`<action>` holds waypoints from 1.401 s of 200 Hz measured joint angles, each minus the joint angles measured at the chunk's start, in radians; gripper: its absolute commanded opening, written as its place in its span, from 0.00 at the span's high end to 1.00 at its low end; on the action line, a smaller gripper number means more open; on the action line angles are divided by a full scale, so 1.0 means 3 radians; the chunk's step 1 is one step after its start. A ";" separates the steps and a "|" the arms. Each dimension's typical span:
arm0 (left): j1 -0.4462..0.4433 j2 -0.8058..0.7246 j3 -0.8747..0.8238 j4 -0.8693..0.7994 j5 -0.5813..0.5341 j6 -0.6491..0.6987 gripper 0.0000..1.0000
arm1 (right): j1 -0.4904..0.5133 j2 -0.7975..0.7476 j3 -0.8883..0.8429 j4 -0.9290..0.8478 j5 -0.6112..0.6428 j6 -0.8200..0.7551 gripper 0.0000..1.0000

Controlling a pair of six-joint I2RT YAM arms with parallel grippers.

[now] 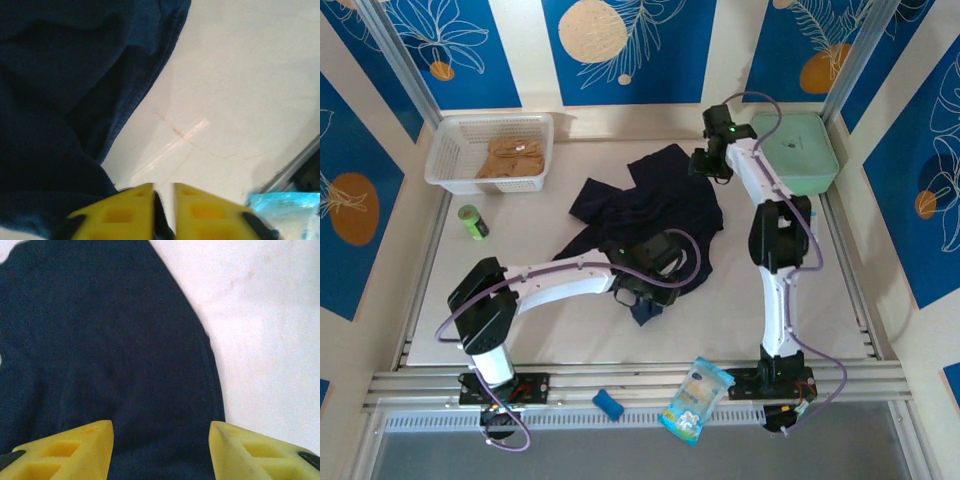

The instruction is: Fold and stack the t-shirts

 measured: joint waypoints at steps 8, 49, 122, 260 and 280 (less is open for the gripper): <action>0.0000 -0.0013 0.0013 0.0033 0.0028 0.0023 0.30 | 0.0000 -0.0272 -0.0336 0.0084 -0.0020 0.0052 0.40; 0.0029 -0.0351 0.0039 -0.0083 -0.0109 0.0202 0.08 | 0.0042 -0.1514 -0.1841 0.0451 -0.0151 0.0309 0.25; 0.1431 -0.1493 -0.0888 -0.0380 -0.0664 -0.0266 0.09 | 0.0528 -0.2113 -0.3360 0.0717 -0.0409 0.0839 0.34; 0.2186 -0.0332 -0.1554 0.1280 -0.0546 -0.0224 0.81 | 0.0469 -0.1638 -0.3564 0.0998 -0.0413 0.1283 1.00; 0.2190 -0.0292 -0.1553 0.1461 -0.0460 -0.0159 1.00 | 0.0384 -0.1637 -0.3520 0.0983 -0.0375 0.1246 1.00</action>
